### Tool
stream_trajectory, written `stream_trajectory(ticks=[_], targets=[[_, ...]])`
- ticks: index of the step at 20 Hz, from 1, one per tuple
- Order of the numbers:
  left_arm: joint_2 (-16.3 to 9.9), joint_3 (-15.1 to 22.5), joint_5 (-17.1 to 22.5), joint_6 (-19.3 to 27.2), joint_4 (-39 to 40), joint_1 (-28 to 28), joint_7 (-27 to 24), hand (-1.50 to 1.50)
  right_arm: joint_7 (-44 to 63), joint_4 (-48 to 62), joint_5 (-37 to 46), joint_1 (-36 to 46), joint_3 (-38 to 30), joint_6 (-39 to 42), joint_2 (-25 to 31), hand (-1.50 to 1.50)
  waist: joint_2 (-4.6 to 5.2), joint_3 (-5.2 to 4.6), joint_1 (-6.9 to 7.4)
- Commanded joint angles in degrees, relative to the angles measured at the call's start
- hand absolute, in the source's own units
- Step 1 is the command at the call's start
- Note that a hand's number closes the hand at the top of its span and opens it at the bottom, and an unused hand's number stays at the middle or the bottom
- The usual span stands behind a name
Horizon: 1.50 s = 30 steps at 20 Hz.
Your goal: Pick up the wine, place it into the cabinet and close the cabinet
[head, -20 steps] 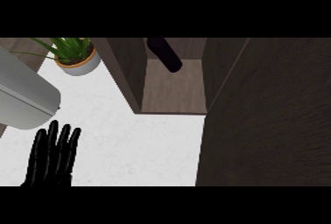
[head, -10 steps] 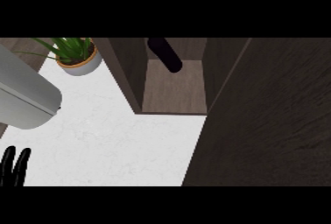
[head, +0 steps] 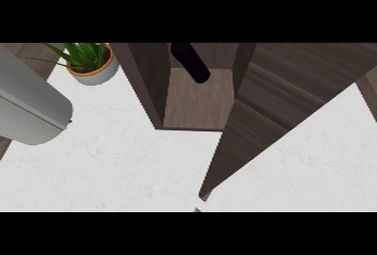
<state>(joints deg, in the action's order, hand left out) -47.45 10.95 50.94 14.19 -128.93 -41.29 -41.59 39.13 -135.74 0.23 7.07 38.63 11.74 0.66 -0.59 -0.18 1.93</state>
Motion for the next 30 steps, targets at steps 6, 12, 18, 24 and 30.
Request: stream_trajectory(ticks=[6,12,18,24,30], targets=[[-0.6,-9.9,6.2,-9.8,1.4,-3.8,2.1,-1.5,3.2,14.5,4.5,24.0,4.4,-20.0,-0.6,1.5,0.35,0.08,-0.18],[-1.2,-16.7,7.9,-15.3,1.8,-7.6,4.0,-1.5,-3.1,30.9,1.8,34.5,-3.1,-21.6,-0.7,1.5,0.57,0.13,0.55],[-0.4,-21.3,10.3,-15.8,1.9,-6.0,9.3,-1.5,-7.8,41.5,-1.0,41.0,-9.8,-19.3,-0.7,1.5,0.68,0.17,-0.53],[1.5,-18.4,7.6,-15.4,-0.3,-4.1,13.2,-1.5,-15.2,50.8,-1.1,43.8,-16.6,-15.1,1.7,1.5,0.79,0.2,-1.13],[5.2,-8.1,1.4,-9.1,-0.6,4.3,16.8,-1.5,-20.7,62.4,-1.7,50.0,-23.2,-12.1,2.0,1.5,0.93,0.18,-1.56]])
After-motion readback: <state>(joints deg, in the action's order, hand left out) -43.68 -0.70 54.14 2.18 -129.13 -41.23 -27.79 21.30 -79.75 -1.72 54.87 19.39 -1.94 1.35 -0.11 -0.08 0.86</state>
